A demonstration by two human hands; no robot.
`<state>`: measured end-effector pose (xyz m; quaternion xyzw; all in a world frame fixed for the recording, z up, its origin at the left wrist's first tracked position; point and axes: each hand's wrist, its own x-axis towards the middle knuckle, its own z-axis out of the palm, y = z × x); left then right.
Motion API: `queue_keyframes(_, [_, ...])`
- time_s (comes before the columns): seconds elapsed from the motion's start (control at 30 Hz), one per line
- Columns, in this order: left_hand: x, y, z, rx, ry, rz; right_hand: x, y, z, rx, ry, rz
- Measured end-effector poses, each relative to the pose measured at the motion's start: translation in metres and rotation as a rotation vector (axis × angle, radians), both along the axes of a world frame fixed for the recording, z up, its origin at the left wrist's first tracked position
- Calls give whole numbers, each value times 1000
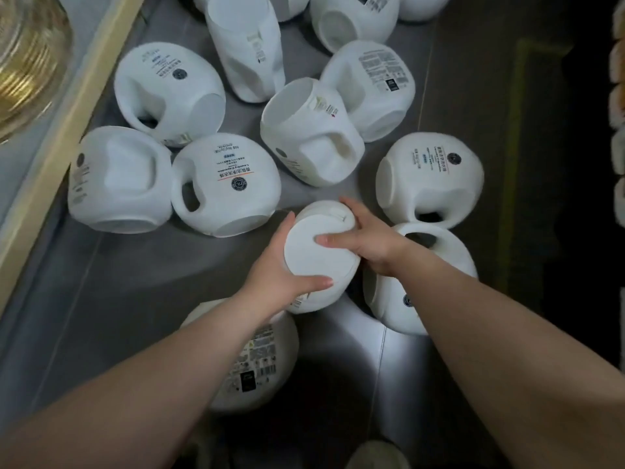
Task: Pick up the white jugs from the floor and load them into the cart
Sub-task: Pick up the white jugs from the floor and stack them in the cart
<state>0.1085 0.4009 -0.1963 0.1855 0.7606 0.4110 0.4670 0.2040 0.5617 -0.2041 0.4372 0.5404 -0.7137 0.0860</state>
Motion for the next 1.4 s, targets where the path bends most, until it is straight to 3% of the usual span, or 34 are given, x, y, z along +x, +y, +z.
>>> queue_keyframes(0.2, [-14, -12, 96, 18, 9, -30, -9, -16, 89, -13, 46, -76])
queue_keyframes(0.43, [-52, -33, 320, 66, -18, -20, -40, -37, 320, 87, 33, -82])
queue_keyframes(0.57, [-80, -57, 448, 86, 56, -20, -65, -56, 457, 117, 77, -79])
queue_keyframes(0.73, [-109, -98, 562, 128, 136, 20, -99, -94, 570, 132, 128, -71])
queue_keyframes(0.87, [-122, -134, 618, 150, 208, 73, -126, -122, 621, 168, 176, -27])
queue_keyframes(1.07, [-113, -189, 663, 142, 278, 317, -160, -158, 662, 111, 280, 187])
queue_keyframes(1.4, [8, -286, 698, 162, 403, 972, -164, -265, 707, 98, 375, 839])
